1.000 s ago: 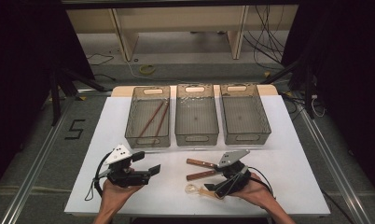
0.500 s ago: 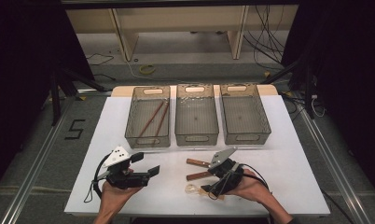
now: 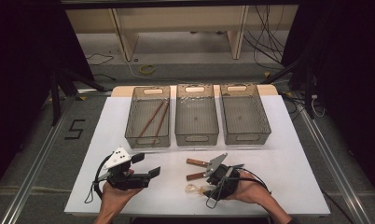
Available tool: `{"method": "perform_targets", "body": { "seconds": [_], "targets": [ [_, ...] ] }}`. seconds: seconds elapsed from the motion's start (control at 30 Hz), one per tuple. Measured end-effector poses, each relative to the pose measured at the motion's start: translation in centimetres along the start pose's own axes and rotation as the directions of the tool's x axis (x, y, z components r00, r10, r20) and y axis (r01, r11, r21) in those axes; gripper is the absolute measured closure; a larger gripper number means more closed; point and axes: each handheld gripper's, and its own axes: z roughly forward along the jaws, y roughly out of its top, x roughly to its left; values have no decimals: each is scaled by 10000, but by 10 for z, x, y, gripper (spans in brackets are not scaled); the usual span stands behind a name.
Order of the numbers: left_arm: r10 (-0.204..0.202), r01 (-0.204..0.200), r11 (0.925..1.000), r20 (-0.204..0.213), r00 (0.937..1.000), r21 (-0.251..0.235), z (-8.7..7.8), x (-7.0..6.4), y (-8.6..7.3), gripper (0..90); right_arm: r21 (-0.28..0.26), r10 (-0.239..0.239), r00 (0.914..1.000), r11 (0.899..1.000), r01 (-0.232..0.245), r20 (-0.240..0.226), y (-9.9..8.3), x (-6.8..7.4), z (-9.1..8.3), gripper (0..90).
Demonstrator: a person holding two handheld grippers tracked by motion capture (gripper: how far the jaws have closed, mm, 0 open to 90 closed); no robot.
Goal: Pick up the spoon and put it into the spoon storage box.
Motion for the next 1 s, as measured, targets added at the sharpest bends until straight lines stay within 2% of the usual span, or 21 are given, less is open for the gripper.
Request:
{"method": "perform_targets", "body": {
  "seconds": [0.2, 0.33, 0.47, 0.63, 0.9, 1.0],
  "targets": [
    [-29, 29, 10000, -12, 10000, 23, 0, 0, -1, 157, 376, -261, 9997, 9990, 260, 32, 0, 3, 4, 619],
    [6, -6, 10000, -36, 10000, -18, 0, 0, 0, 157, 536, -175, 9998, 9984, 169, 111, 0, 5, 6, 661],
    [7, -7, 10000, -40, 10000, -21, 0, 0, -1, 157, 800, -310, 9993, 9964, 294, 196, 0, 7, 9, 700],
    [57, -58, 10000, -54, 10000, -17, 0, 0, -1, 157, 808, -250, 9991, 9965, 222, 331, 1, 7, 9, 754],
    [51, -51, 10000, -55, 10000, -9, 1, -1, -1, 158, 801, -285, 9990, 9965, 257, 335, 1, 7, 9, 774],
    [75, -74, 10000, -59, 10000, 37, 2, 0, -2, 158, 773, -288, 9995, 9966, 276, 147, 0, 5, 7, 779]
  ]
}}
